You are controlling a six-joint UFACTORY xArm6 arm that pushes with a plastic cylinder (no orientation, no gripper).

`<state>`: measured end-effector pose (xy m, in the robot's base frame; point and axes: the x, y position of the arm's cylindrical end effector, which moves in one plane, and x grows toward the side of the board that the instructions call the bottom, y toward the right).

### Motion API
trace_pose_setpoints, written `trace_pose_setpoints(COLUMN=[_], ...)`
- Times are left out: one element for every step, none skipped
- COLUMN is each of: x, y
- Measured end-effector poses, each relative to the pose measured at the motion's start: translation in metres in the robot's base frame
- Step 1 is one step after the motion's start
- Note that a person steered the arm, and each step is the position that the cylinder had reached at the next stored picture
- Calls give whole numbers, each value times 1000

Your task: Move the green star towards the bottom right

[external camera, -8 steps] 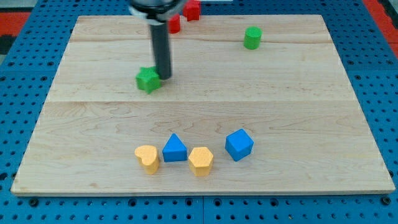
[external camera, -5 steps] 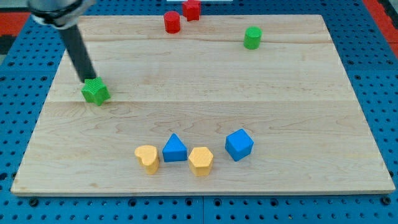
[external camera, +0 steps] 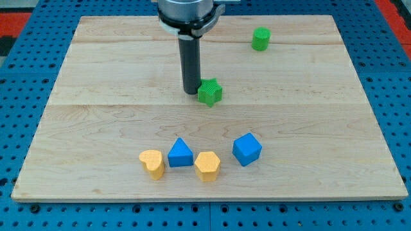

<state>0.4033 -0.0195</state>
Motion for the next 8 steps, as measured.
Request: trace_pose_setpoints(x=[0, 10, 54, 9, 5, 28, 65, 108], y=[7, 63, 144, 162, 215, 190, 165, 186])
